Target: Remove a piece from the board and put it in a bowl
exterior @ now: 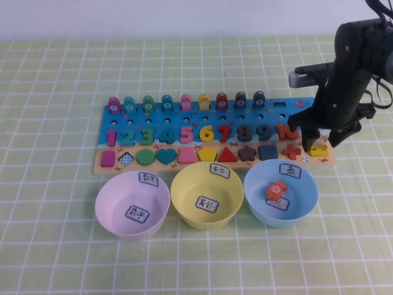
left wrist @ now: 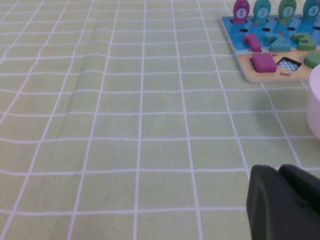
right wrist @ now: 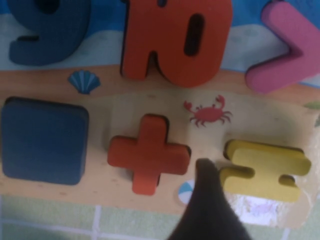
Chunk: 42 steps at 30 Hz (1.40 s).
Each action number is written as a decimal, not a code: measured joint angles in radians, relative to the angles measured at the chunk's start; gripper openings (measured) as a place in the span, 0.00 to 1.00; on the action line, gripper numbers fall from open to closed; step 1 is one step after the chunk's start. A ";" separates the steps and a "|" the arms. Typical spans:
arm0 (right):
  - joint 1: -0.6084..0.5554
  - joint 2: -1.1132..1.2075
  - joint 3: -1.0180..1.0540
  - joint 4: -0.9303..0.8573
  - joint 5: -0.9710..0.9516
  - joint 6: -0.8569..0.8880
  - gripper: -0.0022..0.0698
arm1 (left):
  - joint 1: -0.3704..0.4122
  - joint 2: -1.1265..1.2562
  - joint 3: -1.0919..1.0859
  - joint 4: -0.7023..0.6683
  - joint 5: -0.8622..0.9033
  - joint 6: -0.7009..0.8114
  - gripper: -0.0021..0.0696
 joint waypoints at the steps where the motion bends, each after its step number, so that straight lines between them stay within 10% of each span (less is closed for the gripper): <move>1: 0.000 0.001 0.000 0.000 -0.004 0.002 0.61 | 0.000 0.000 0.000 0.000 0.000 0.000 0.02; 42: 0.000 0.006 -0.005 -0.007 0.014 0.004 0.45 | 0.000 0.000 0.000 0.000 0.000 0.000 0.02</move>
